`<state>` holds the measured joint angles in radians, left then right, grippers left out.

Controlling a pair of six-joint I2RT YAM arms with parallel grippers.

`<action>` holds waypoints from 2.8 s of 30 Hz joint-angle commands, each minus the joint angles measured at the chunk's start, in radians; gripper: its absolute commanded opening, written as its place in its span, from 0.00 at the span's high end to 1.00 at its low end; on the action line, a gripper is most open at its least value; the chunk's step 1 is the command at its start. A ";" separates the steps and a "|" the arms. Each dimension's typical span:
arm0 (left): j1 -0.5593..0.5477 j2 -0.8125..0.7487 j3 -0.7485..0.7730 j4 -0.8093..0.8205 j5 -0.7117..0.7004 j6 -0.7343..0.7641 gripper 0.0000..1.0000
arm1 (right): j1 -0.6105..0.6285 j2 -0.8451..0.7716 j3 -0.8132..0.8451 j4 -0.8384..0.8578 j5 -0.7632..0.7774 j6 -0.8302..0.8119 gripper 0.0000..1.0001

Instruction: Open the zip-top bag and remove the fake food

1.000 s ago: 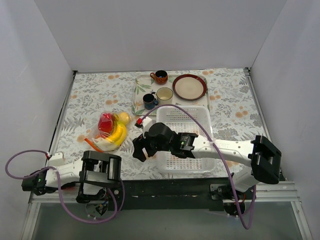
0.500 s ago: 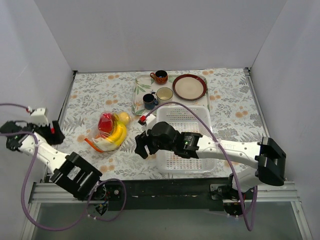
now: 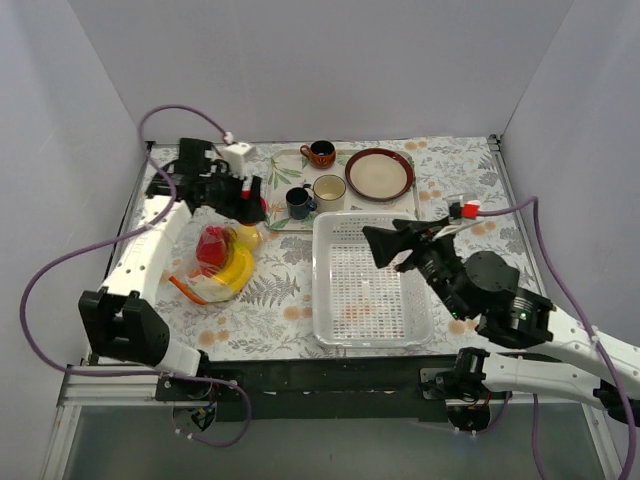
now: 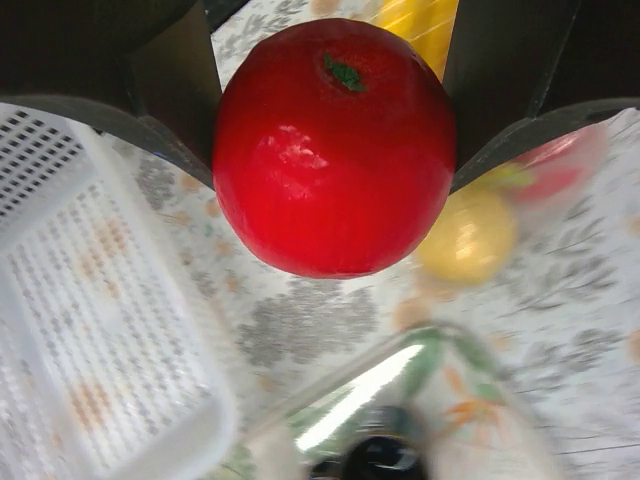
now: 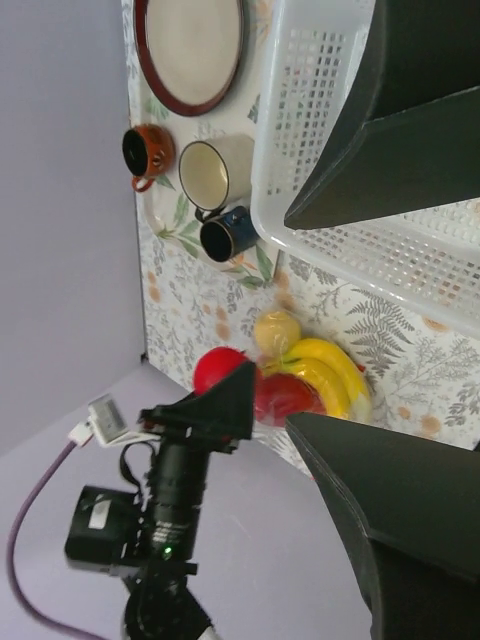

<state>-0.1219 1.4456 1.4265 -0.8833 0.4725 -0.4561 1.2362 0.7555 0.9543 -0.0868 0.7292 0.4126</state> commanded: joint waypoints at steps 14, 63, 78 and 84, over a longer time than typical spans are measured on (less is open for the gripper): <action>-0.530 0.227 0.163 0.087 -0.239 -0.115 0.02 | 0.002 0.134 0.041 -0.255 0.115 0.008 0.07; 0.534 0.368 0.021 0.097 0.023 0.315 0.96 | 0.028 1.162 0.549 0.071 -0.721 -0.008 0.03; 0.346 0.536 0.669 -0.314 0.448 0.232 0.17 | -0.009 1.372 0.659 0.552 -1.180 0.270 0.18; 0.289 0.477 0.421 -0.298 0.411 0.378 0.16 | -0.012 1.421 0.699 0.554 -1.180 0.320 0.02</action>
<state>0.1558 1.9522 1.9808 -1.1034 0.8661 -0.1768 1.2278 2.1582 1.6257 0.3828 -0.4038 0.6632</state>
